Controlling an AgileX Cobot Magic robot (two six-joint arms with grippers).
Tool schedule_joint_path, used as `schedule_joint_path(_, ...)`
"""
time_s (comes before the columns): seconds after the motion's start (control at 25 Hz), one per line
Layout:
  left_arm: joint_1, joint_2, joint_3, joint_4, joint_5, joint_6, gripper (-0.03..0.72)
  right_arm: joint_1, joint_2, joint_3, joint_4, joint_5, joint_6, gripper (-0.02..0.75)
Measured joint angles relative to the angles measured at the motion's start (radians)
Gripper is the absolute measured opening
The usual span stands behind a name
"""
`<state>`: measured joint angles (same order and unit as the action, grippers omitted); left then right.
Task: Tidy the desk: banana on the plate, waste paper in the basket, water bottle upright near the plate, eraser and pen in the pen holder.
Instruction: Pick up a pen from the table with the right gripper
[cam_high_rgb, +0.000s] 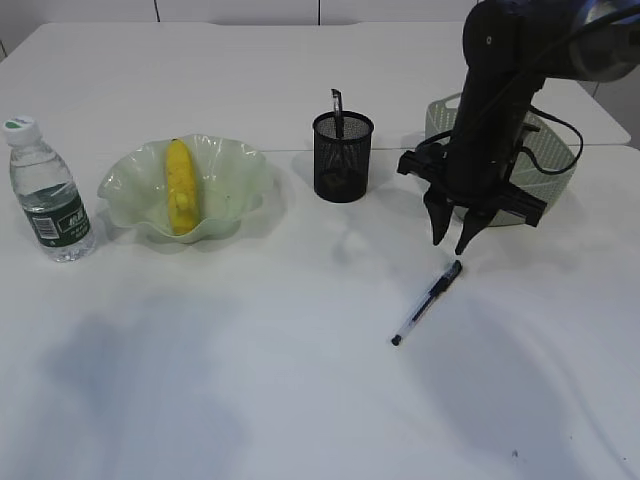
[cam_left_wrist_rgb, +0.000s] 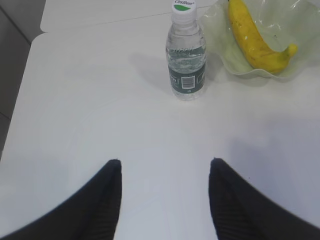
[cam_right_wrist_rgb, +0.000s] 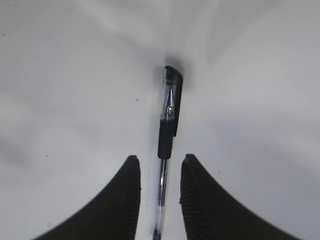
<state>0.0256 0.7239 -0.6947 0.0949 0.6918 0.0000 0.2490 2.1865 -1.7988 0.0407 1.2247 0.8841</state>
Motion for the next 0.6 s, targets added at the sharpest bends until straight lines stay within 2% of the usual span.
schedule_joint_path(0.6,0.000,0.000,0.000,0.000,0.002,0.000,0.392,0.000,0.037,0.009,-0.041,-0.002,0.007,0.211)
